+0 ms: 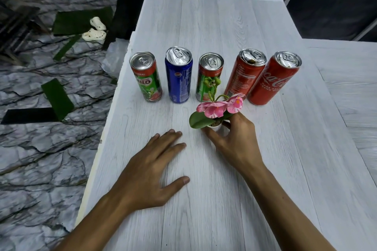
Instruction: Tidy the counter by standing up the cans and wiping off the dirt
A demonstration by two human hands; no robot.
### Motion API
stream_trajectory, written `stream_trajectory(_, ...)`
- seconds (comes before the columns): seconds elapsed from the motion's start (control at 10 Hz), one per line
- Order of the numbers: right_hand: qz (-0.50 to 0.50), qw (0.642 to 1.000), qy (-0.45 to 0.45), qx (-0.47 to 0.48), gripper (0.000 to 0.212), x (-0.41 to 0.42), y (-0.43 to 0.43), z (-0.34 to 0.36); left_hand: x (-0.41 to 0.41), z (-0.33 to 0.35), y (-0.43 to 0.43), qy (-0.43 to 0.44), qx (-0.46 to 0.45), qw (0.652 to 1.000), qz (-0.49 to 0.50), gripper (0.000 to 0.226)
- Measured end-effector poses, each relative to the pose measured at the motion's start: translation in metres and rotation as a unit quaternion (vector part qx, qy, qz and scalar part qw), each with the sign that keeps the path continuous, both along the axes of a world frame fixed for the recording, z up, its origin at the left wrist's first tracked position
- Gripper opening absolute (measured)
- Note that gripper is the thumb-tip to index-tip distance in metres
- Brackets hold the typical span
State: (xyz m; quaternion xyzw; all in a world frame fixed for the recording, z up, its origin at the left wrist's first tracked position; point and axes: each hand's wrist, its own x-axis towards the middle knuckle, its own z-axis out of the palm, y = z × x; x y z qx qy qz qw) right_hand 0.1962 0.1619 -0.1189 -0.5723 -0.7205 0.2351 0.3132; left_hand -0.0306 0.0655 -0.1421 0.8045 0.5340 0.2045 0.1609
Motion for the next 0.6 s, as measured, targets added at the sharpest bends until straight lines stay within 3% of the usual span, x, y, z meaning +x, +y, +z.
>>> stream_trajectory(0.5, -0.007, 1.0, -0.014, -0.015, 0.066, 0.016, -0.018, -0.001, 0.0, 0.003, -0.019, -0.05, 0.097, 0.992, 0.059, 0.037)
stream_trajectory(0.6, -0.032, 0.999, -0.04, 0.001, 0.056, 0.027, -0.036, -0.003, -0.001, 0.005, -0.031, -0.067, 0.111, 0.989, 0.072, 0.031)
